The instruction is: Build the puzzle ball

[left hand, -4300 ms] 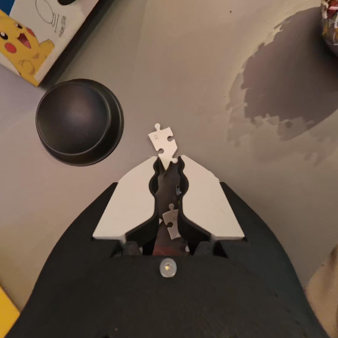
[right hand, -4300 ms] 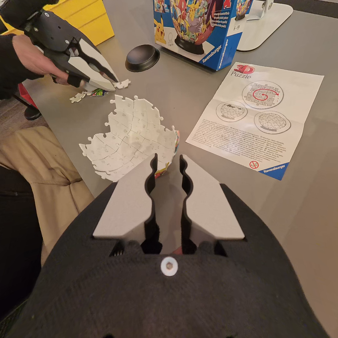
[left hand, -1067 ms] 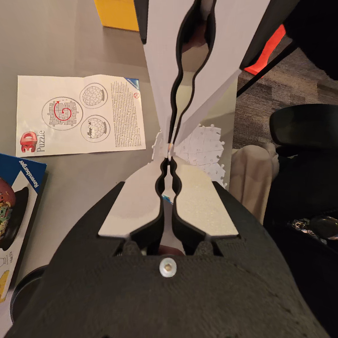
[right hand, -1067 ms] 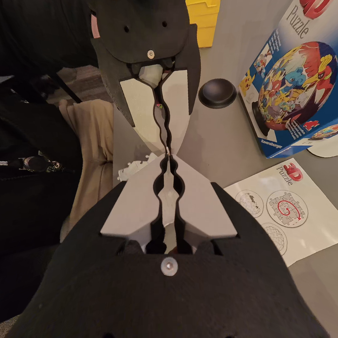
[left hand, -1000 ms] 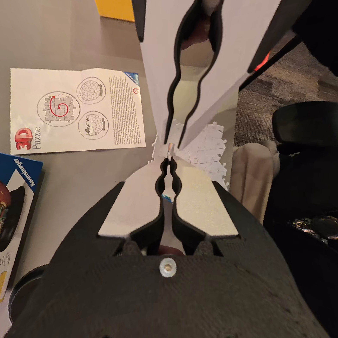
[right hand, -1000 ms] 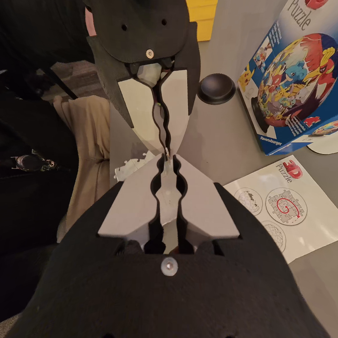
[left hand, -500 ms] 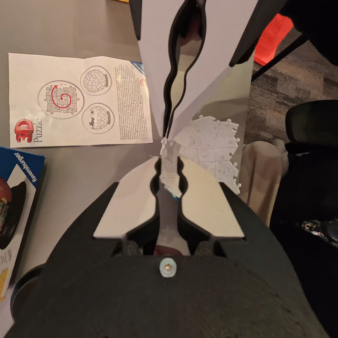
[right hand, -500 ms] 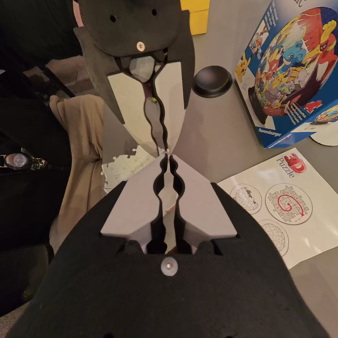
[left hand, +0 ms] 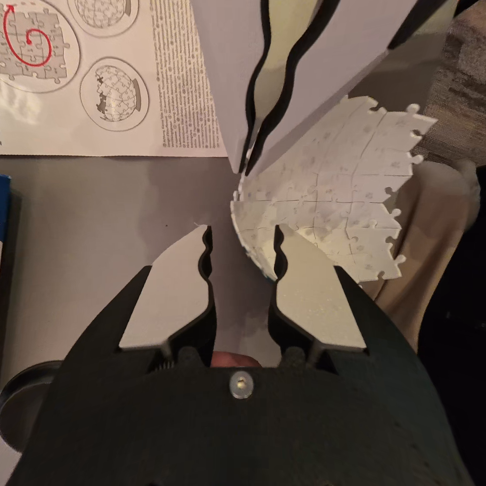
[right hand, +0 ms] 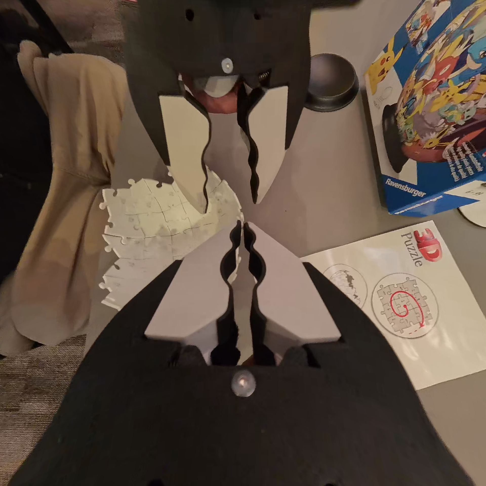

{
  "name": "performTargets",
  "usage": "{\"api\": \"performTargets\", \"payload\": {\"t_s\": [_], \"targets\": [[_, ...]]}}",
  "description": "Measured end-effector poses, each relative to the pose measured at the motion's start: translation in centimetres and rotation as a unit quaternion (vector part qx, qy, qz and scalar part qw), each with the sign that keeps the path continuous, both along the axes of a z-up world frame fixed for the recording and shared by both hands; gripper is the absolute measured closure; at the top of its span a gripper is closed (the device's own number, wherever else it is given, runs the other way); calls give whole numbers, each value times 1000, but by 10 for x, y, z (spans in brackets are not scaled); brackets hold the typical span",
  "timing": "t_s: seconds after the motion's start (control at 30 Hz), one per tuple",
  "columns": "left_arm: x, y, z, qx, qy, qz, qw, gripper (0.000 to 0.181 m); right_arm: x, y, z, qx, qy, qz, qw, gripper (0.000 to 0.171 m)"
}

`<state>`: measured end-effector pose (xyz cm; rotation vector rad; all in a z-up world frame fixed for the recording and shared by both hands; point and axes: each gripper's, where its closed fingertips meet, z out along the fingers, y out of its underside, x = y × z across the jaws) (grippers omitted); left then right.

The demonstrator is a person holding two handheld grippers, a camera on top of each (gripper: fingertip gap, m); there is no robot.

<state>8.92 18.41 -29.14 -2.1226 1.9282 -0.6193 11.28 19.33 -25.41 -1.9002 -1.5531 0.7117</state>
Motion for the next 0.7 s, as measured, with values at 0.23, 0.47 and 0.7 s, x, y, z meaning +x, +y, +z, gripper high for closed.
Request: {"api": "performTargets", "payload": {"t_s": [0.23, 0.47, 0.7], "targets": [[0, 4, -9, -19, 32, -11, 999, 145, 2, 6, -12, 16, -31, 2, 999, 171], [2, 1, -13, -34, 34, -9, 999, 151, 13, 6, -22, 10, -43, -39, 998, 171], [4, 1, -17, -38, 39, 0, 999, 159, 25, 7, -22, 0, -41, -94, 995, 171]]}}
